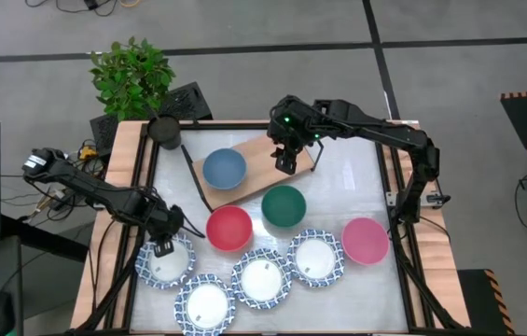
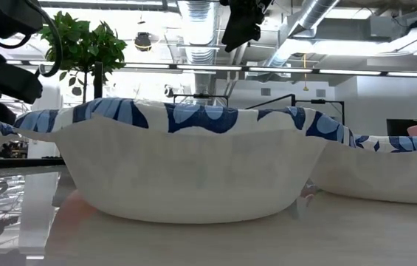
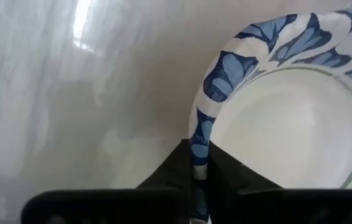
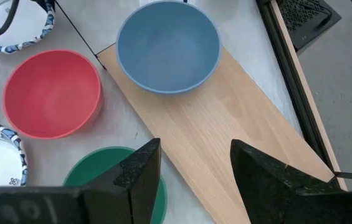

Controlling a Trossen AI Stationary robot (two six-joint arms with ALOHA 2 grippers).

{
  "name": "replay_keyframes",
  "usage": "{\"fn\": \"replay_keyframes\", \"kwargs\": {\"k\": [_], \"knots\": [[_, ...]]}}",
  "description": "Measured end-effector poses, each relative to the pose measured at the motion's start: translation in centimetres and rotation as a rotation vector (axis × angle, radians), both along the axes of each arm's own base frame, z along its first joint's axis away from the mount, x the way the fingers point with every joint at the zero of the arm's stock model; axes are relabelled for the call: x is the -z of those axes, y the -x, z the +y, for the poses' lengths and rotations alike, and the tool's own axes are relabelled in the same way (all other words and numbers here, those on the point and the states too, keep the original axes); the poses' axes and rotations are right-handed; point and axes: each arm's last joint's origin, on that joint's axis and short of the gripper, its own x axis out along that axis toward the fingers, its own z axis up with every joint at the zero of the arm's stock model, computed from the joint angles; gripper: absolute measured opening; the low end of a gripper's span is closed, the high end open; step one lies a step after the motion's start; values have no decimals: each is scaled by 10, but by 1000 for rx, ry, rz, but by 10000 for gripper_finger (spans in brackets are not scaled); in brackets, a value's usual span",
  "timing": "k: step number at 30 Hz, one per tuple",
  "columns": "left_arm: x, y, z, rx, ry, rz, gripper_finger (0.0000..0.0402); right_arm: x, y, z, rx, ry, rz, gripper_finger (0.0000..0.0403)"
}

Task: Place and stack bowls onto a shelf
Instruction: Put the white patterned bowl on the shelf

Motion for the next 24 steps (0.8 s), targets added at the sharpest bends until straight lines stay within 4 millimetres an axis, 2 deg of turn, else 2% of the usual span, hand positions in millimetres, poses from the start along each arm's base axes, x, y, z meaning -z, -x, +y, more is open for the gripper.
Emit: {"fn": "replay_keyframes", "kwargs": {"k": [5,10,19,24], "knots": [[-5,-3,0,-53,-13,-13,7,0,0,0,0,0,0,221],[-23,-11,-1,-114,-40,-79,3,0,0,0,-1,1,0,221],[-79,-27,-3,-235,-76,-252,2,0,0,0,-12,10,1,221],[-111,-27,-2,-241,-65,-282,2,0,0,0,-13,12,0,221]]}}
